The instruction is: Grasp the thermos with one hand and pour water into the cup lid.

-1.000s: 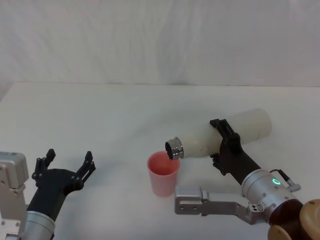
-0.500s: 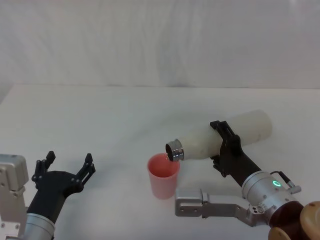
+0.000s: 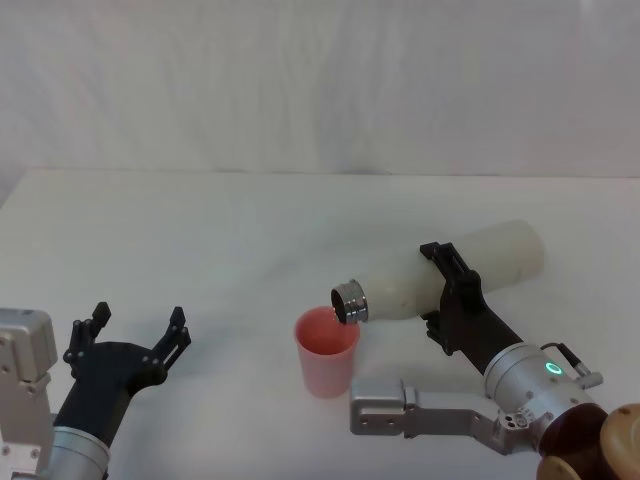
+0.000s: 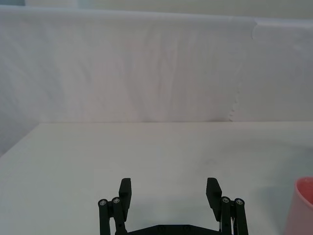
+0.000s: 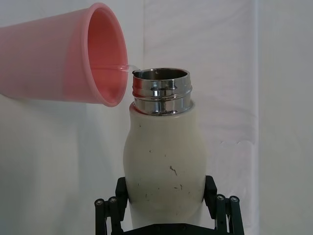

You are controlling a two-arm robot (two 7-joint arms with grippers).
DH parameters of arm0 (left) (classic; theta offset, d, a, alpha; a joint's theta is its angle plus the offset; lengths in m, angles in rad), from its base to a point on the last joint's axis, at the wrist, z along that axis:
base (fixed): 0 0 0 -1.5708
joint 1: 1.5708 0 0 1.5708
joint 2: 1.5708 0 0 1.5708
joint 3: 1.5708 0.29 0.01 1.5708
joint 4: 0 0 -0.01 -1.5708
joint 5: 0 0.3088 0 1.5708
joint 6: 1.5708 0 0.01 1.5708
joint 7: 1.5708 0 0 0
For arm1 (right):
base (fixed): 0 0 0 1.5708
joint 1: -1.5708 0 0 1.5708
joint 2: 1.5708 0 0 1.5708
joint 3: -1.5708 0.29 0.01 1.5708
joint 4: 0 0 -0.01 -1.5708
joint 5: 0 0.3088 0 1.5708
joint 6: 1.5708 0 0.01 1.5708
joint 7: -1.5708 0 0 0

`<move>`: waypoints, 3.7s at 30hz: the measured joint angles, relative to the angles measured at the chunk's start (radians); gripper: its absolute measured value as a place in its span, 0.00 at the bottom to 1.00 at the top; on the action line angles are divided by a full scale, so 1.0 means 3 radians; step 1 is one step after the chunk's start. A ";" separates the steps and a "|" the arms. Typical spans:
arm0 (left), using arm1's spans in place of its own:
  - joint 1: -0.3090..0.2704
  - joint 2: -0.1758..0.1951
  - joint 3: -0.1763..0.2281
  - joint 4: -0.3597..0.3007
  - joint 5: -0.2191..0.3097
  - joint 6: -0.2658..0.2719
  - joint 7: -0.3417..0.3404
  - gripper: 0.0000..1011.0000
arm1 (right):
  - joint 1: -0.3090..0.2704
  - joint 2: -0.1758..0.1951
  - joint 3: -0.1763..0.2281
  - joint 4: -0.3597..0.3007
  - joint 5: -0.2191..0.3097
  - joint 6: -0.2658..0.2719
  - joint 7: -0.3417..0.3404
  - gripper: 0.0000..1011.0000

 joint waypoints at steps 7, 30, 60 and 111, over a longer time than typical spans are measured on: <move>0.0000 0.0000 0.0000 0.0000 0.0000 0.0000 0.0000 0.99 | -0.0002 0.0000 0.0000 0.0000 0.0000 -0.0001 0.0003 0.95; 0.0000 0.0000 0.0000 0.0000 0.0000 0.0000 0.0000 0.99 | -0.0017 -0.0005 0.0019 -0.0021 0.0043 -0.0005 0.0008 0.95; 0.0000 0.0000 0.0000 0.0000 0.0000 0.0000 0.0000 0.99 | -0.0407 -0.0186 0.0670 -0.0283 0.0931 -0.0220 -0.0385 0.95; 0.0000 0.0000 0.0000 0.0000 0.0000 0.0000 0.0000 0.99 | -0.0237 -0.0922 0.1318 0.0281 0.3815 -0.0399 0.0215 0.95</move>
